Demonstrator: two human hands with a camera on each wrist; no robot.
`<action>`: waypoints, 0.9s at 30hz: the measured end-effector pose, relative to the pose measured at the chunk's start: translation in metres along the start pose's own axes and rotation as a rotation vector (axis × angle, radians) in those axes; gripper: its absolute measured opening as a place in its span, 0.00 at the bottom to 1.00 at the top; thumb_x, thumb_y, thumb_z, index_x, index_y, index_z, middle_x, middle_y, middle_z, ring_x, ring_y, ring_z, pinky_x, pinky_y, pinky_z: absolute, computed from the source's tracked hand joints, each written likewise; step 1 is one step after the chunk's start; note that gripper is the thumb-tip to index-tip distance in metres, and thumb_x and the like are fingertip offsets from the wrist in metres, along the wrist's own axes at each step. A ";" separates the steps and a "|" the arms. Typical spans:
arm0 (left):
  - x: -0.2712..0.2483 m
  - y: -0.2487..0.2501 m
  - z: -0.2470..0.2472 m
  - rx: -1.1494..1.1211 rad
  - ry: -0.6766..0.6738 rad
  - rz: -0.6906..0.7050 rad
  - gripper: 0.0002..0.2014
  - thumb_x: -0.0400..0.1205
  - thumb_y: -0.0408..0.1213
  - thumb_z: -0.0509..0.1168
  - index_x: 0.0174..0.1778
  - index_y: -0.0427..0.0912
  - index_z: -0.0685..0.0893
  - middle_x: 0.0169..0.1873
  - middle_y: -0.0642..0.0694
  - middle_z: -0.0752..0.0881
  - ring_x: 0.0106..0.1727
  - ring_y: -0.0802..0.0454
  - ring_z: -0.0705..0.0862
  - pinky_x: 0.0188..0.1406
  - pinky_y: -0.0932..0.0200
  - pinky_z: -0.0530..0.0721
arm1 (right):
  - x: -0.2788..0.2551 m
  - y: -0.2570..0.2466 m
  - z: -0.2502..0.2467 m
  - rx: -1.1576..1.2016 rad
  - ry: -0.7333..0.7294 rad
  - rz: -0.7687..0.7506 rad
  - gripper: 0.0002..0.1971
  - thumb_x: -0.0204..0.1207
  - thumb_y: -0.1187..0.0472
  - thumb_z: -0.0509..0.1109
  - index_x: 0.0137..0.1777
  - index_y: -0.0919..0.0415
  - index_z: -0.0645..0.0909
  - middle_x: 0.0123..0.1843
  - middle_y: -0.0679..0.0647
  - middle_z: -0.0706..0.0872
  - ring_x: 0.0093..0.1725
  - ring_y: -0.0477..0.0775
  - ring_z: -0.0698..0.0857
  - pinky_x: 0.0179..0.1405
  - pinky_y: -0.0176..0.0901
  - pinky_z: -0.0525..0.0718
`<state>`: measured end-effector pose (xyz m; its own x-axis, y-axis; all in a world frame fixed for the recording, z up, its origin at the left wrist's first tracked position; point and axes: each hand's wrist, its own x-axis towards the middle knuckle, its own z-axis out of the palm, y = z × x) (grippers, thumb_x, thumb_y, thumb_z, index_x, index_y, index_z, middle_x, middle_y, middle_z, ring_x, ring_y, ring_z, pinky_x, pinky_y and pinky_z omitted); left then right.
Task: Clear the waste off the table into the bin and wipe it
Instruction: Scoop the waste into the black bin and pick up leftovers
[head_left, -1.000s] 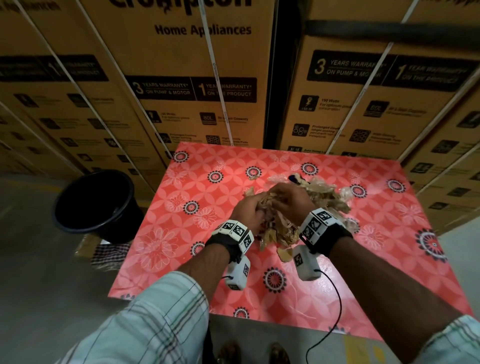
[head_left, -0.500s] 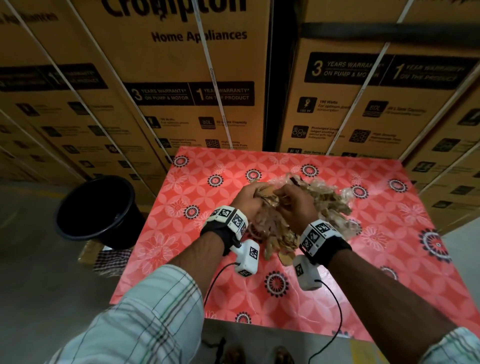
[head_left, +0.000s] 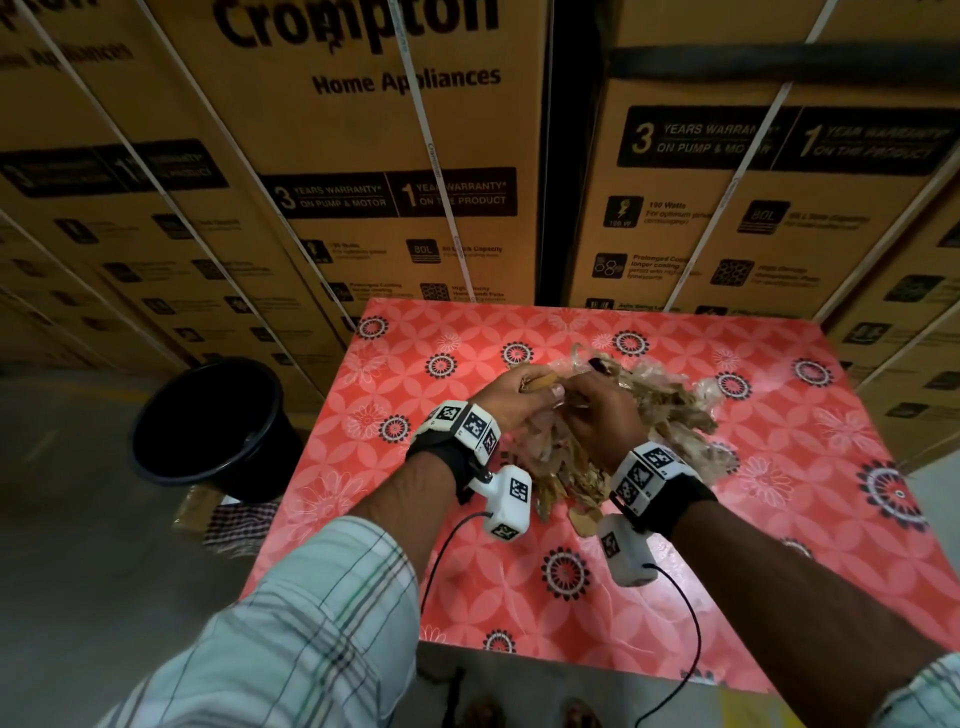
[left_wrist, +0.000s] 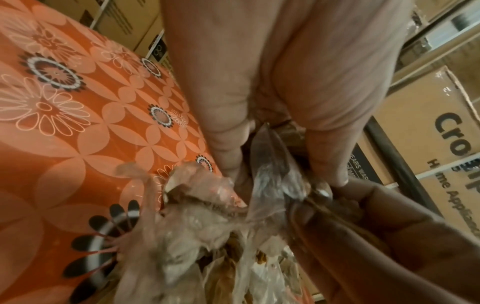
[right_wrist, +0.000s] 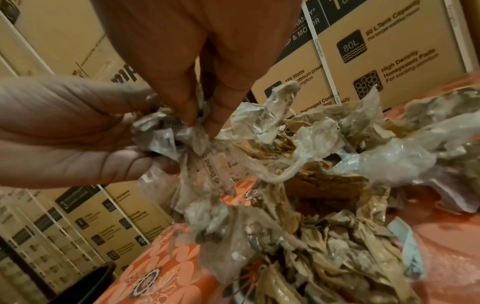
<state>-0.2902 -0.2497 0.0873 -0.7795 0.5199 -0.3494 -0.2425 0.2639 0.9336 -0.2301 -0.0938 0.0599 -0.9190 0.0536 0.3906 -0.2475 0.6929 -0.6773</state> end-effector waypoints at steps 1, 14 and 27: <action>0.000 0.002 -0.001 -0.054 -0.011 -0.029 0.16 0.78 0.41 0.73 0.61 0.52 0.79 0.65 0.38 0.82 0.64 0.39 0.84 0.68 0.38 0.81 | -0.001 -0.001 0.000 0.036 -0.018 0.030 0.18 0.64 0.76 0.69 0.54 0.62 0.84 0.47 0.56 0.86 0.47 0.56 0.86 0.46 0.50 0.86; 0.007 -0.005 0.006 -0.013 0.273 0.060 0.23 0.73 0.25 0.72 0.59 0.49 0.77 0.48 0.43 0.82 0.41 0.51 0.82 0.37 0.57 0.84 | 0.009 -0.013 -0.002 0.598 -0.256 0.361 0.26 0.69 0.87 0.59 0.59 0.59 0.72 0.57 0.53 0.82 0.55 0.48 0.84 0.44 0.34 0.83; 0.003 -0.004 -0.008 0.065 0.204 0.073 0.21 0.75 0.25 0.71 0.62 0.45 0.78 0.45 0.46 0.83 0.40 0.51 0.82 0.31 0.62 0.84 | 0.000 0.008 0.016 -0.389 -0.397 0.193 0.66 0.62 0.47 0.82 0.82 0.46 0.29 0.84 0.57 0.32 0.83 0.66 0.51 0.66 0.63 0.77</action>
<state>-0.2957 -0.2558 0.0828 -0.8957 0.3666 -0.2514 -0.1482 0.2870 0.9464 -0.2368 -0.0999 0.0448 -0.9994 -0.0167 -0.0310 -0.0028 0.9145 -0.4046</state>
